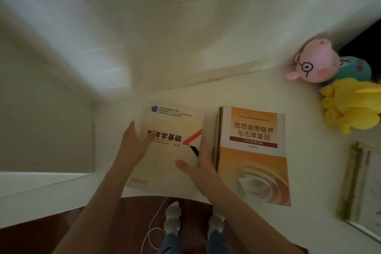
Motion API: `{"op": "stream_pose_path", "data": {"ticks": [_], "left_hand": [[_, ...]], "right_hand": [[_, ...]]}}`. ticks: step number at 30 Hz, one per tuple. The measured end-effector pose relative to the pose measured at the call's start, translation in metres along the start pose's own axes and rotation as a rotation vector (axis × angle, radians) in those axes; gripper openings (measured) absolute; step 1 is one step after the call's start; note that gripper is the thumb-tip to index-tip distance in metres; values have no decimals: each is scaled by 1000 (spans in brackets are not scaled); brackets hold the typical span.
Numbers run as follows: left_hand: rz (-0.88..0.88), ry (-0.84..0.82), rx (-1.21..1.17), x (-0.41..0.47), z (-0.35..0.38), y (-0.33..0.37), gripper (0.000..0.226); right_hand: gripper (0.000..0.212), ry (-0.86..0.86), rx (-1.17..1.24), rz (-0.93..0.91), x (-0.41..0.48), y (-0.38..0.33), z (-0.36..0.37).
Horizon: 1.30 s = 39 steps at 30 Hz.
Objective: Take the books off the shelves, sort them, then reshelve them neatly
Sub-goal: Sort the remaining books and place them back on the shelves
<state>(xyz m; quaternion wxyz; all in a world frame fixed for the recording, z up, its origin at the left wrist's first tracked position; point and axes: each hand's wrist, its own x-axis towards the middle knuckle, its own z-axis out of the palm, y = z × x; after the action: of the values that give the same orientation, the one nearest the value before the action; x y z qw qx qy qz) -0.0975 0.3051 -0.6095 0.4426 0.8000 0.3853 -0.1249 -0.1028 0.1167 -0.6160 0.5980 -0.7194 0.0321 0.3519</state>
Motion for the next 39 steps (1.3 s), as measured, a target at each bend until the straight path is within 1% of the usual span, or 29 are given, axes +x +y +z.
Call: {"op": "stream_pose_path", "data": {"ticks": [1, 2, 4, 6, 7, 8, 10, 11, 13, 15, 17, 18, 20, 23, 25, 27, 28, 29, 31, 33, 35, 39], "left_hand": [[-96, -70, -35, 4, -4, -8, 86], [-137, -120, -58, 6, -4, -13, 85], [-109, -134, -47, 10, 0, -21, 85], [-93, -102, -48, 14, 5, -23, 89], [-83, -85, -43, 17, 7, -25, 83], [-79, -69, -47, 20, 8, -26, 70], [-83, -52, -130, 20, 8, -26, 40], [-79, -61, -192, 20, 7, -26, 33], [-88, -83, -320, 17, 8, -26, 33], [-87, -60, -385, 14, 12, -26, 45], [-41, -14, -402, 8, 14, -26, 50], [-7, -9, -431, 5, 14, -27, 49], [38, -17, -505, 0, 10, -32, 45], [94, -57, -682, -10, -4, -33, 44], [164, -95, -785, -18, -16, -30, 51], [243, -108, -839, -24, -26, -28, 70], [287, -121, -844, -27, -32, -28, 77], [331, -127, -832, -28, -37, -25, 76], [411, -129, -776, -28, -44, -22, 62], [448, -130, -697, -25, -46, -23, 67], [459, -150, -606, -24, -43, -27, 71], [432, -153, -558, -23, -36, -31, 63]], "right_hand": [[106, 28, 34, 68, 11, 8, 9], [112, 71, 58, 138, 21, 12, 15], [116, 154, 52, 232, 37, 17, 23], [117, 199, 37, 238, 41, 17, 30], [115, 226, 45, 231, 41, 16, 32], [112, 254, 56, 227, 39, 14, 32], [105, 301, 89, 237, 39, 15, 27], [99, 311, 105, 252, 42, 18, 22], [80, 302, 144, 277, 46, 17, 13], [61, 250, 189, 287, 48, 14, 7], [53, 217, 232, 296, 49, 12, 2], [52, 199, 252, 288, 49, 12, -1], [56, 171, 268, 249, 47, 9, -6], [71, 109, 156, 129, 41, -8, -10], [76, 77, 83, -2, 35, -23, -12], [83, 50, 52, -134, 28, -37, -12], [85, 35, 38, -185, 25, -41, -12], [84, 32, 16, -219, 23, -43, -12], [67, 26, -29, -263, 19, -47, -11], [55, 46, -58, -274, 18, -41, -10], [56, 81, -93, -278, 15, -34, -8], [60, 73, -128, -236, 13, -27, -9]]}}
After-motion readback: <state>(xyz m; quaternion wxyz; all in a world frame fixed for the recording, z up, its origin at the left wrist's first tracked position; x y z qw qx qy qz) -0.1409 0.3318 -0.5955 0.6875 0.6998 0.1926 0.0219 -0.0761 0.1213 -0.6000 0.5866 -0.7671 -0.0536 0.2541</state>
